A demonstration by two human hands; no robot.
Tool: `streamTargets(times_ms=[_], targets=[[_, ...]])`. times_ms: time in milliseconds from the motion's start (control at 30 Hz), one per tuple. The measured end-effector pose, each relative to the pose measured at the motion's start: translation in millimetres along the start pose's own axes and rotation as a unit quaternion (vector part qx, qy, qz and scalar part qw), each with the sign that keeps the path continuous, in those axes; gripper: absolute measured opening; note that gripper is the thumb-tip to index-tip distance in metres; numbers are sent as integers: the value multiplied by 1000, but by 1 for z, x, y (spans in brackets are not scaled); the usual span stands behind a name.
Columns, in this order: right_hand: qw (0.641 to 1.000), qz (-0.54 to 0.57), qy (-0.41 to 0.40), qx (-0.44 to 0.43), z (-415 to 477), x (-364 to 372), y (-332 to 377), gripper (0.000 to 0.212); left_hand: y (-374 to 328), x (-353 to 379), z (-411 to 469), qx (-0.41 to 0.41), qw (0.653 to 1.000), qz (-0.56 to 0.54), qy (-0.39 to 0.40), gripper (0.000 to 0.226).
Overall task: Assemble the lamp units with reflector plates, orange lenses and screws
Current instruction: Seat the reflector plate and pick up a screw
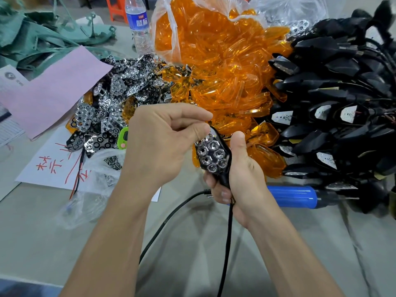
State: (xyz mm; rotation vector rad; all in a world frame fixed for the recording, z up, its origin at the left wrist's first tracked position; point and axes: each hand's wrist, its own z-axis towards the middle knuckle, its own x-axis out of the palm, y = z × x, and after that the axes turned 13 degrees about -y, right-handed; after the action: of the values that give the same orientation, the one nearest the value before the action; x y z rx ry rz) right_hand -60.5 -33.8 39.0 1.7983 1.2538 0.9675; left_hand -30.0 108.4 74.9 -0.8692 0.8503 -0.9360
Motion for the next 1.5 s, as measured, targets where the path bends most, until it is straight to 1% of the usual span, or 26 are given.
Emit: streamTargets(times_ms=[67, 267, 400, 500, 633, 667, 800, 867, 933, 967, 1000, 1067, 1133, 1200, 1300, 1367, 1500], targets=[[1000, -5, 6, -5, 0, 0, 0, 71, 1, 2, 0, -1, 1000, -15, 1, 23], [999, -24, 17, -14, 0, -2, 2, 75, 3, 3, 4, -3, 999, -36, 12, 25], [999, -23, 31, -20, 1, -1, 2, 77, 2, 4, 4, 3, 1000, -29, 11, 31], [999, -20, 42, -28, 0, 0, 1, 76, 0, 6, 3, 7, 1000, -26, 1, 32], [998, -23, 53, -30, 1, -1, 1, 79, -5, 8, 1, 20, 1000, 11, -17, 33], [997, -24, 59, -30, 2, -1, 1, 74, -7, 9, -1, 30, 999, 23, -25, 33], [995, -22, 88, -41, 1, -2, 5, 31, -12, 8, -4, 80, 993, 71, -56, 32], [995, -15, 91, -48, 1, -3, 6, 23, -11, 9, -7, 105, 987, 96, -78, 31], [994, -19, 89, -52, -1, -2, 6, 23, -8, 10, -10, 107, 982, 110, -112, 37], [995, -23, 87, -52, -2, -2, 7, 24, -5, 10, -10, 95, 982, 108, -125, 42], [995, -25, 84, -51, -2, -1, 7, 25, -1, 10, -11, 69, 986, 86, -121, 46], [995, -25, 84, -51, -3, -1, 7, 27, 5, 8, -10, -29, 997, -28, -63, 41], [994, -23, 89, -56, -4, -1, 8, 27, 10, 7, -11, -118, 984, -129, 14, 29], [994, -13, 92, -61, -5, 0, 9, 24, 14, 7, -13, -166, 968, -180, 60, 25], [992, -7, 100, -79, -7, 2, 10, 19, 15, 7, -15, -207, 941, -259, 69, 24], [990, -6, 108, -92, -8, 3, 10, 22, 16, 8, -15, -220, 930, -289, 57, 22], [989, -2, 107, -107, -9, 4, 9, 25, 16, 11, -15, -195, 937, -286, 44, 15]])
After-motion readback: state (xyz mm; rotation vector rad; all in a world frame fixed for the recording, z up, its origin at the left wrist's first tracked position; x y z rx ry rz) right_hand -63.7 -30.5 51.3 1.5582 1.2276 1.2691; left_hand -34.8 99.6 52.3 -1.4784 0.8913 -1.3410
